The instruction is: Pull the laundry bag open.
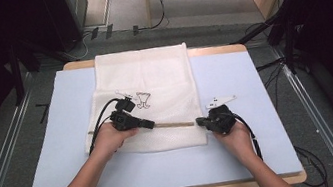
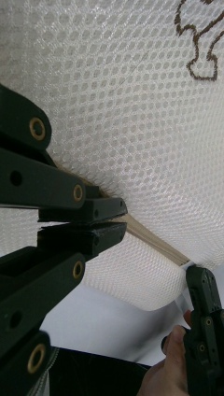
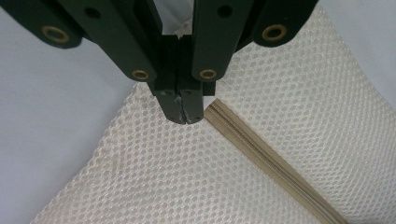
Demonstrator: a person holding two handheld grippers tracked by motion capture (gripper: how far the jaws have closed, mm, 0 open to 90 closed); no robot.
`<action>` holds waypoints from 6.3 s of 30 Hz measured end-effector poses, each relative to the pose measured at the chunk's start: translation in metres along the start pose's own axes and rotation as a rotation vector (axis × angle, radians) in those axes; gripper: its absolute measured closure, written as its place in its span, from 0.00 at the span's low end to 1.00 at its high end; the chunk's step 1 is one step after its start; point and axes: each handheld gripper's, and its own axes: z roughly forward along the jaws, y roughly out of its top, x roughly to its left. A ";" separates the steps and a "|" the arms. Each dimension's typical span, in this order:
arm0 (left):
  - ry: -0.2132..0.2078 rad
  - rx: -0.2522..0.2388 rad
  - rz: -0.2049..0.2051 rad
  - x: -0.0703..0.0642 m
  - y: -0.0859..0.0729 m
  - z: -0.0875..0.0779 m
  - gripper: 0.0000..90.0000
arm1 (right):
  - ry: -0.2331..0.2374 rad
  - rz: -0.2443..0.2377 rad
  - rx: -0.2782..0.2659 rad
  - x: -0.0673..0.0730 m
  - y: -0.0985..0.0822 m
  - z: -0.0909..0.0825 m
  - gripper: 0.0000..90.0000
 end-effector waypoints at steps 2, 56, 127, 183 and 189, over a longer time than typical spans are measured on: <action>0.001 0.004 -0.004 0.001 0.000 -0.001 0.99 | -0.002 0.000 0.001 0.000 0.000 0.000 1.00; -0.010 -0.021 -0.050 0.018 -0.014 -0.034 0.99 | 0.009 -0.013 0.004 -0.001 0.001 0.000 1.00; 0.064 -0.103 -0.139 0.040 -0.047 -0.080 0.99 | 0.016 -0.022 0.012 -0.002 0.002 0.000 1.00; 0.226 -0.133 -0.260 0.072 -0.084 -0.128 0.99 | 0.039 -0.033 0.020 -0.005 0.005 0.002 1.00; 0.222 -0.144 -0.285 0.084 -0.100 -0.142 0.99 | 0.040 -0.029 0.024 -0.006 0.005 0.001 1.00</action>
